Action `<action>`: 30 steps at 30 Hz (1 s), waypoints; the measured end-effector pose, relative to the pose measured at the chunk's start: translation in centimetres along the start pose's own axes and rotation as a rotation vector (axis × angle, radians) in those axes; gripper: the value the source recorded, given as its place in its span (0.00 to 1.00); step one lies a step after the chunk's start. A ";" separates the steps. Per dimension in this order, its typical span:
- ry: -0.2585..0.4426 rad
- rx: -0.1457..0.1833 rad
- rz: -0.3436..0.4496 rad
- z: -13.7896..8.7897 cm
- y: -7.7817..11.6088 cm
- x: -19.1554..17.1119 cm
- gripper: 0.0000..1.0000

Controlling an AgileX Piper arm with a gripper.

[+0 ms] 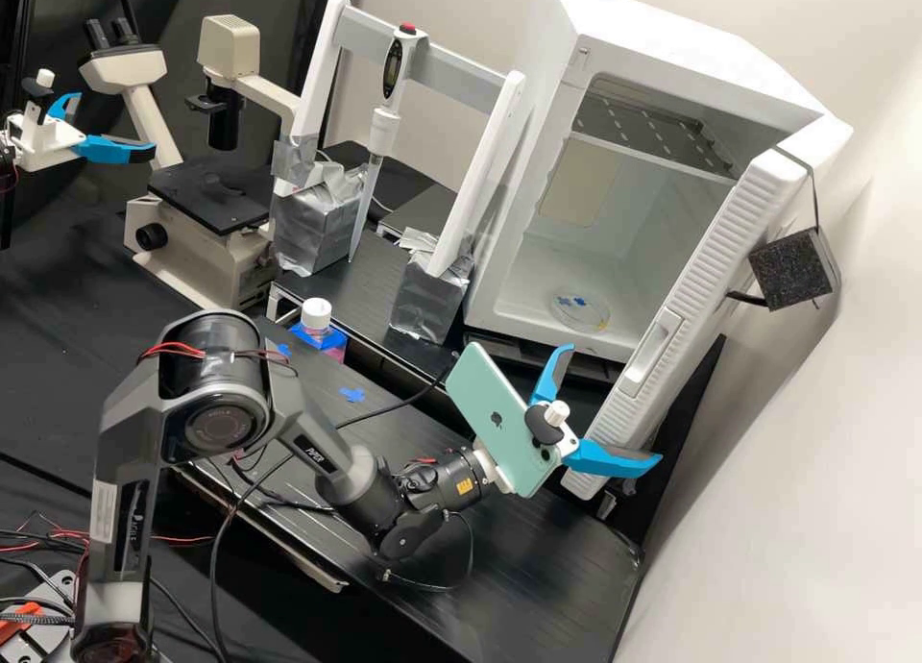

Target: Close the door

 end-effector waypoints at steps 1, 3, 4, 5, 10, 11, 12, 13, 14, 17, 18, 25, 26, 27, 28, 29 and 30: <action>0.002 0.002 -0.012 -0.2 -0.2 -0.2 1.00; 0.013 0.012 -0.031 -0.8 -0.4 -0.6 1.00; 0.020 0.006 -0.043 -1.1 -0.5 -0.9 1.00; 0.026 0.004 -0.057 -1.4 -0.6 -1.1 1.00; 0.088 -0.006 -0.113 -3.8 -1.4 -2.9 1.00; 0.098 0.001 -0.120 -4.2 -1.6 -3.1 1.00; 0.111 0.009 -0.130 -4.7 -1.8 -3.3 1.00; 0.124 0.013 -0.137 -5.1 -1.9 -3.5 1.00; 0.136 0.015 -0.143 -5.5 -2.1 -3.7 1.00; 0.169 0.024 -0.177 -6.5 -2.7 -3.9 1.00; 0.177 0.034 -0.191 -6.7 -2.9 -3.9 1.00; 0.242 0.059 -0.287 -8.1 -4.5 -4.2 1.00; 0.250 0.060 -0.292 -8.3 -4.6 -4.2 1.00; 0.260 0.062 -0.298 -8.5 -4.7 -4.2 1.00; 0.269 0.064 -0.303 -8.7 -4.9 -4.2 1.00; 0.279 0.064 -0.309 -9.0 -5.0 -4.1 1.00; 0.296 0.065 -0.313 -9.4 -5.1 -3.9 1.00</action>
